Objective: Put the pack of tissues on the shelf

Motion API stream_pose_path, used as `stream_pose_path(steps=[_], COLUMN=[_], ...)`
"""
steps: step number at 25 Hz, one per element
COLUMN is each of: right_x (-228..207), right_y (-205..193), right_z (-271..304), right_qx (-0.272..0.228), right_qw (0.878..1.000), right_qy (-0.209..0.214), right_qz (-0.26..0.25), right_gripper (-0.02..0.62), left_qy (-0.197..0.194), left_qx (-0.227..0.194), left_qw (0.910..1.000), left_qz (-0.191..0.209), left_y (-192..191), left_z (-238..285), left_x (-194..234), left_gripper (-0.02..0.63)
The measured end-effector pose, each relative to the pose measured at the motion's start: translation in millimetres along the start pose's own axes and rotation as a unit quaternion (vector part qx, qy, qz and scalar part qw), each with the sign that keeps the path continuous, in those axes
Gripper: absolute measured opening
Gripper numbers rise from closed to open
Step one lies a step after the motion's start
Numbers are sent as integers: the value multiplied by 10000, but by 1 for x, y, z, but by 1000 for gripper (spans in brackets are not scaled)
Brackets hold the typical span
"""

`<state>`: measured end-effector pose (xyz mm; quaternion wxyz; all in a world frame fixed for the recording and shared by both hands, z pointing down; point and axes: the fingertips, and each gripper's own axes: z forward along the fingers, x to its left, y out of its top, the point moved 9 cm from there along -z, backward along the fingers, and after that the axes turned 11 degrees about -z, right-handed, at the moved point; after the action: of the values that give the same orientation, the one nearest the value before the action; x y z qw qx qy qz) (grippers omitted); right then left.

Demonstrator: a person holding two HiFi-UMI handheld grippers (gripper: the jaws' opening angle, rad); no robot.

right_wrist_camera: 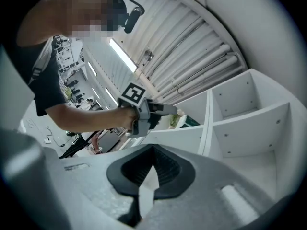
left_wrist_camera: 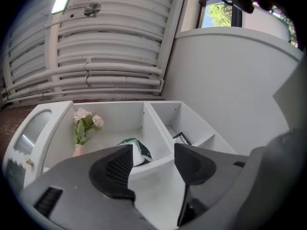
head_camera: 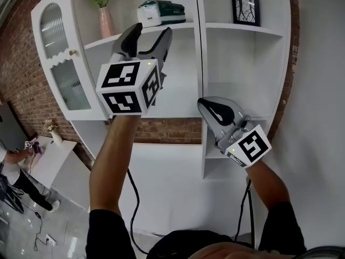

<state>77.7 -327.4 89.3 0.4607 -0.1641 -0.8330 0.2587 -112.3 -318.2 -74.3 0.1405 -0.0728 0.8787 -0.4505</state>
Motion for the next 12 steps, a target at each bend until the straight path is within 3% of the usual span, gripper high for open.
stream_pose_path(steps=[8, 12], right_x=[8, 19], right_y=[5, 3], right_z=[0, 0], right_qx=[13, 33], right_qw=[9991, 9986], right_qy=[-300, -355], right_qz=[290, 395], right_gripper=[2, 2], left_qy=[-511, -662], left_qx=[-25, 58], left_qw=[9973, 9945], left_qz=[-529, -809], left_y=[-53, -75], left_z=[-62, -93], left_x=[-21, -26], left_gripper=[84, 20])
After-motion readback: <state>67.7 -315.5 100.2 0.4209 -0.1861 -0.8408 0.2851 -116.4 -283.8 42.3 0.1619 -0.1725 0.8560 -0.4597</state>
